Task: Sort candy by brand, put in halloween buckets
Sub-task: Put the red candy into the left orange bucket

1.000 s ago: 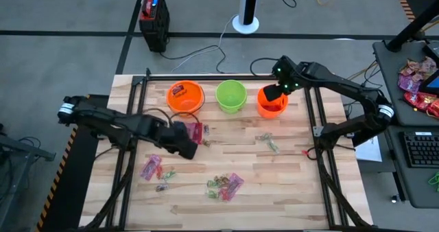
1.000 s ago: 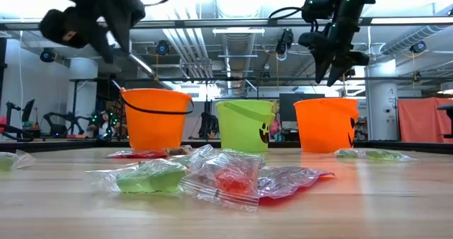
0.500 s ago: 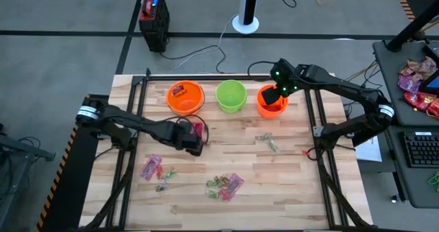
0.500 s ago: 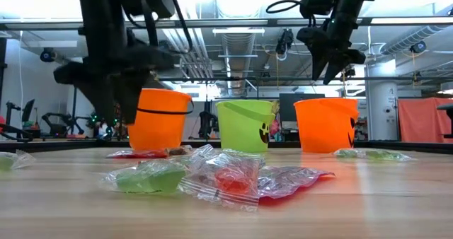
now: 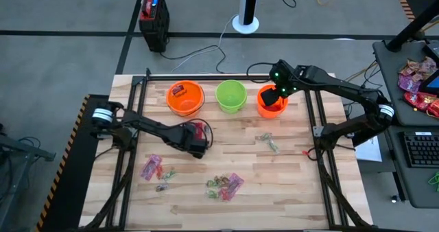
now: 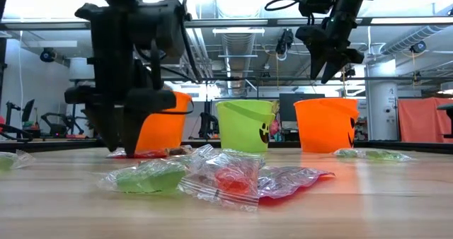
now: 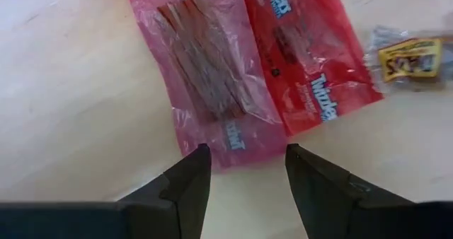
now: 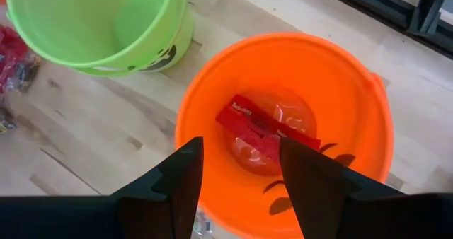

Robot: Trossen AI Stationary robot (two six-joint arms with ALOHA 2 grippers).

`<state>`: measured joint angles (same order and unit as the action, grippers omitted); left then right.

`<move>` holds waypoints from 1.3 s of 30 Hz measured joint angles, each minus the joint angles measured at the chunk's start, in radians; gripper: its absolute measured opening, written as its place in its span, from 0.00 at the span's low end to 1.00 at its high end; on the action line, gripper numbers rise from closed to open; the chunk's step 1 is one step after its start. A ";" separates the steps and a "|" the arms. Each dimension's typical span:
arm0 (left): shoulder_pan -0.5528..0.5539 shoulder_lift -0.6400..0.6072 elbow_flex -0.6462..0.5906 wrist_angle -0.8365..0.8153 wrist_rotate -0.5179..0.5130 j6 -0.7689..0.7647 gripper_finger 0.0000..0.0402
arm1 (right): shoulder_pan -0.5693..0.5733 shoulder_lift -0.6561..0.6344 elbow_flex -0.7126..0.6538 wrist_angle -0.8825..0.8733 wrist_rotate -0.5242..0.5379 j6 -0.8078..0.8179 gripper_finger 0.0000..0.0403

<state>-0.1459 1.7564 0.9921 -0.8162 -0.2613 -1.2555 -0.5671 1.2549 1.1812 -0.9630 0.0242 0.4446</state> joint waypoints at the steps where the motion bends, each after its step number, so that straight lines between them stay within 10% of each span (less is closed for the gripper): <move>1: 0.000 0.011 0.000 0.005 0.003 0.008 0.41 | 0.000 0.000 0.000 0.000 0.000 0.000 0.44; 13: -0.008 0.044 0.004 0.057 0.013 0.065 0.03 | 0.011 0.000 0.000 0.002 -0.001 -0.001 0.44; 30: -0.103 -0.389 -0.001 0.065 0.035 0.240 0.00 | 0.063 0.000 0.000 0.049 -0.088 -0.177 0.44; 39: -0.086 -0.599 0.002 0.313 0.140 0.424 0.00 | 0.371 0.006 0.019 0.457 -0.268 -0.469 0.44</move>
<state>-0.2323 1.1575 0.9943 -0.5035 -0.1210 -0.8316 -0.1962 1.2612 1.2001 -0.5058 -0.2438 -0.0246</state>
